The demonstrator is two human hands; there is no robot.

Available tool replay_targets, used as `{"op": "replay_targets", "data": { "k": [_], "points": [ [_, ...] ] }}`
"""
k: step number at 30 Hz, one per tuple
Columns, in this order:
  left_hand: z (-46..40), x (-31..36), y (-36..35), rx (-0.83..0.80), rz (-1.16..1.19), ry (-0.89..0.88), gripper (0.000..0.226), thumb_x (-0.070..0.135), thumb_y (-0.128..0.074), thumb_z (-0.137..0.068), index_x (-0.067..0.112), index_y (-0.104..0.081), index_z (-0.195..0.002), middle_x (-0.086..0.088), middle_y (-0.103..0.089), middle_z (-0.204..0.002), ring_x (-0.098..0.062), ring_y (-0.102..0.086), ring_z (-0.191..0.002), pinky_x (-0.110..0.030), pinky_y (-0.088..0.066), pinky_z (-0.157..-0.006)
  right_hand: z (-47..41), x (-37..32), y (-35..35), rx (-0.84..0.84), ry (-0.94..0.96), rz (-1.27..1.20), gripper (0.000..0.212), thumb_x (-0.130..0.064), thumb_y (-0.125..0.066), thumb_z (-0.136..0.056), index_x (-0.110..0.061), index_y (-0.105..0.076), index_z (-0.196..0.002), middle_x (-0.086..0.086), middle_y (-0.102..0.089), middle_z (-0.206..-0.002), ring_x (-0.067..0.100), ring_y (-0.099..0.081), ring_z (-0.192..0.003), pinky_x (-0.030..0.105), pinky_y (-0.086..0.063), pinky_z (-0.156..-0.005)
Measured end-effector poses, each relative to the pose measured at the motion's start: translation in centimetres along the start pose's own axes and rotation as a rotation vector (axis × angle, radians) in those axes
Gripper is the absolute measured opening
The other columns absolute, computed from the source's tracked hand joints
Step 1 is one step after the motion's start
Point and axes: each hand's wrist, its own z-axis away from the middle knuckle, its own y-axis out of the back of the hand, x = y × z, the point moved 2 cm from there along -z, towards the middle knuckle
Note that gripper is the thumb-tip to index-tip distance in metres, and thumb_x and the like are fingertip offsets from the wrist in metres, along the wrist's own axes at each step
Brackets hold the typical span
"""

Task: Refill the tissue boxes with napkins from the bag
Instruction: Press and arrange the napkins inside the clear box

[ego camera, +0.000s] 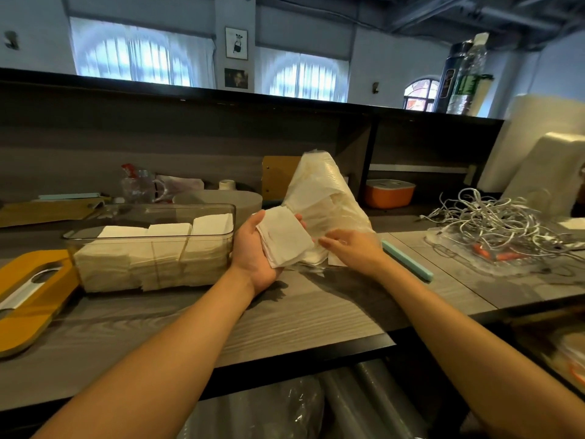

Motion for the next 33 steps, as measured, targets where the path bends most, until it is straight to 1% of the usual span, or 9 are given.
{"op": "replay_targets", "data": {
  "k": [2, 6, 9, 12, 15, 19, 22, 28, 33],
  "points": [
    [0.0, 0.0, -0.1, -0.007, -0.009, 0.007, 0.055, 0.048, -0.039, -0.100, 0.010, -0.056, -0.136, -0.019, -0.066, -0.123, -0.032, -0.066, -0.105, -0.056, -0.043, -0.106, -0.4, 0.3, -0.8, -0.124, 0.022, 0.054, 0.055, -0.065, -0.041, -0.094, -0.036, -0.050, -0.140, -0.007, -0.047, -0.146, 0.015, -0.041, -0.133, 0.042, -0.030, -0.113],
    [0.2, -0.2, -0.2, -0.029, 0.059, 0.035, 0.053, 0.044, -0.041, -0.099, 0.009, -0.053, -0.137, -0.019, -0.064, -0.128, -0.037, -0.066, -0.110, -0.058, -0.057, -0.081, -1.0, 0.0, -1.5, -0.190, 0.062, 0.328, 0.053, -0.063, -0.041, -0.095, -0.044, -0.040, -0.144, -0.006, -0.034, -0.155, 0.022, -0.025, -0.145, 0.051, -0.017, -0.118],
    [0.2, -0.5, 0.0, -0.018, 0.108, 0.062, 0.051, 0.040, -0.039, -0.100, 0.006, -0.050, -0.136, -0.021, -0.062, -0.131, -0.040, -0.066, -0.110, -0.061, -0.056, -0.081, -1.3, 0.3, -1.7, -0.097, 0.115, 0.366, 0.041, -0.057, -0.052, -0.092, -0.042, -0.058, -0.130, -0.005, -0.052, -0.138, 0.021, -0.042, -0.131, 0.048, -0.031, -0.110],
    [0.4, -0.6, 0.0, 0.009, 0.098, 0.088, 0.047, 0.037, -0.041, -0.099, 0.007, -0.052, -0.134, -0.019, -0.064, -0.127, -0.035, -0.069, -0.098, -0.057, -0.046, -0.100, -1.6, 0.4, -1.8, 0.001, 0.136, 0.262, 0.013, -0.043, -0.063, -0.091, -0.038, -0.074, -0.093, -0.009, -0.070, -0.097, 0.012, -0.062, -0.097, 0.036, -0.049, -0.092],
    [0.4, -0.6, 0.0, 0.080, 0.057, 0.070, 0.038, 0.030, -0.044, -0.099, 0.009, -0.054, -0.129, -0.016, -0.065, -0.119, -0.027, -0.066, -0.090, -0.055, -0.044, -0.102, -1.2, 0.5, -1.6, 0.068, 0.117, 0.161, 0.022, -0.044, -0.068, -0.088, -0.038, -0.068, -0.067, -0.012, -0.068, -0.077, 0.007, -0.062, -0.079, 0.032, -0.053, -0.080],
    [0.5, -0.5, -0.4, 0.154, -0.057, 0.013, 0.022, 0.022, -0.045, -0.100, 0.014, -0.062, -0.112, -0.012, -0.067, -0.108, -0.020, -0.060, -0.079, -0.041, -0.050, -0.080, 0.3, 0.3, -0.9, 0.038, 0.194, -0.070, 0.016, -0.031, -0.059, -0.097, -0.021, -0.072, -0.095, -0.004, -0.068, -0.098, 0.013, -0.062, -0.088, 0.030, -0.052, -0.080],
    [0.7, -0.5, -0.6, 0.171, -0.101, -0.003, 0.026, 0.027, -0.044, -0.102, 0.014, -0.066, -0.099, -0.011, -0.066, -0.093, -0.020, -0.058, -0.073, -0.045, -0.046, -0.092, 0.9, -0.5, -0.6, 0.104, 0.196, -0.231, 0.020, -0.024, -0.050, -0.101, -0.016, -0.060, -0.086, -0.001, -0.058, -0.080, 0.010, -0.055, -0.073, 0.018, -0.046, -0.060],
    [0.6, -0.7, -0.8, 0.158, -0.238, 0.021, 0.035, 0.046, -0.041, -0.103, 0.022, -0.059, -0.122, -0.005, -0.070, -0.102, -0.018, -0.068, -0.076, -0.040, -0.057, -0.065, 1.2, -0.6, 0.1, 0.275, 0.242, -0.395, 0.020, -0.013, -0.049, -0.101, -0.006, -0.061, -0.087, 0.001, -0.055, -0.078, 0.010, -0.051, -0.072, 0.022, -0.040, -0.066],
    [0.5, -0.8, -1.3, 0.177, -0.337, 0.047, 0.060, 0.066, -0.039, -0.095, 0.023, -0.055, -0.132, -0.002, -0.068, -0.115, -0.019, -0.063, -0.093, -0.042, -0.057, -0.075, 0.2, -0.9, 0.3, 0.457, 0.233, -0.473, 0.017, -0.018, -0.049, -0.102, -0.011, -0.060, -0.091, 0.003, -0.059, -0.083, 0.012, -0.056, -0.075, 0.024, -0.046, -0.069]
  ]
}}
